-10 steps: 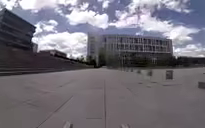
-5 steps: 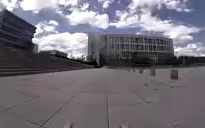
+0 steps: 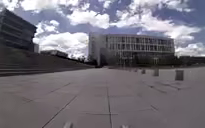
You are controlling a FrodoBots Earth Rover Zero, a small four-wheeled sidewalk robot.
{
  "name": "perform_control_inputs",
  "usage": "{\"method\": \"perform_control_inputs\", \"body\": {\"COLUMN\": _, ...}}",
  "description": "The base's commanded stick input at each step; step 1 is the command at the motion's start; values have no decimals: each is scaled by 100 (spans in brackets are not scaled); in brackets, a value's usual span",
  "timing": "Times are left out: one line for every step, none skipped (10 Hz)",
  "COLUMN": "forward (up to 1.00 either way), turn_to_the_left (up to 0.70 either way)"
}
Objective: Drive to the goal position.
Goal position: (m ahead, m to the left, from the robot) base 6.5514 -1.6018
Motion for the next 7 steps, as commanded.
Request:
{"method": "perform_control_inputs", "body": {"forward": 70, "turn_to_the_left": 0}}
{"method": "perform_control_inputs", "body": {"forward": 70, "turn_to_the_left": 0}}
{"method": "perform_control_inputs", "body": {"forward": 70, "turn_to_the_left": 0}}
{"method": "perform_control_inputs", "body": {"forward": 70, "turn_to_the_left": 0}}
{"method": "perform_control_inputs", "body": {"forward": 70, "turn_to_the_left": 0}}
{"method": "perform_control_inputs", "body": {"forward": 70, "turn_to_the_left": -11}}
{"method": "perform_control_inputs", "body": {"forward": 70, "turn_to_the_left": -35}}
